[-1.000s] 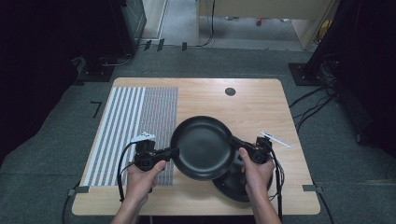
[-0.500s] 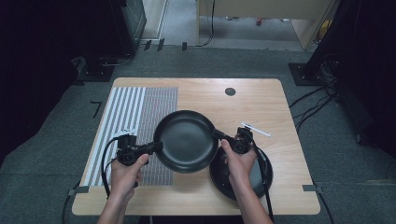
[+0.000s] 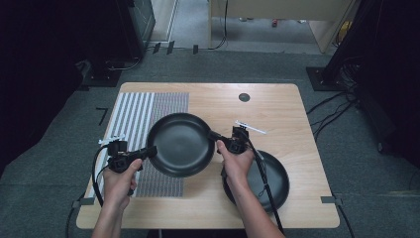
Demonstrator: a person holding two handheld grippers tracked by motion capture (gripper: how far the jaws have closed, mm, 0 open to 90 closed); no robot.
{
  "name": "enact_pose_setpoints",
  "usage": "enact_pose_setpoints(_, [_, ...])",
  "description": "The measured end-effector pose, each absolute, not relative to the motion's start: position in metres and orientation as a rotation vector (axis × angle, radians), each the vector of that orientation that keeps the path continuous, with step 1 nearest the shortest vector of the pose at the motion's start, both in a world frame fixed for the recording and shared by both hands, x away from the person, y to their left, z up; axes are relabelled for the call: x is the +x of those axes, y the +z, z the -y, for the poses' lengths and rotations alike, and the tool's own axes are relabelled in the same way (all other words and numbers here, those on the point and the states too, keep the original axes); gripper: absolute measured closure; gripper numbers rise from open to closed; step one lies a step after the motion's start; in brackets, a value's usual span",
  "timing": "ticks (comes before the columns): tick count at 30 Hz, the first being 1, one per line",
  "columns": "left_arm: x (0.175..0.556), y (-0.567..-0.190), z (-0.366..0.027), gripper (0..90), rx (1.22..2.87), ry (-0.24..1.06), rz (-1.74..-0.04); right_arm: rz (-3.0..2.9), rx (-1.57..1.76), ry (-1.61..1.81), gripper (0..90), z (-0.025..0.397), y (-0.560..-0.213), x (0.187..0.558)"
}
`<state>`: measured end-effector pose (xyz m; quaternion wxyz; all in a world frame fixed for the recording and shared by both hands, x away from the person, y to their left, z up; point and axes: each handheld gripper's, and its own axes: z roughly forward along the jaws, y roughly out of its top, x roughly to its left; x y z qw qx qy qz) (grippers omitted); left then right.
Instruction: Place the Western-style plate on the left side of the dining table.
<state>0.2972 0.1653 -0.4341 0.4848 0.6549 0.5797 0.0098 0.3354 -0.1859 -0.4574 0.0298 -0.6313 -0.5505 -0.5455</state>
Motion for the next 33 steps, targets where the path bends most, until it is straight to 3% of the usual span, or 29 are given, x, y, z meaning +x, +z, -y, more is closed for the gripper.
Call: enact_pose_setpoints(33, [0.333, -0.487, -0.252, 74.4, 1.43, 0.077, -1.66, 1.84, -1.872, -1.494, 83.9, 0.077, -0.499, 0.419])
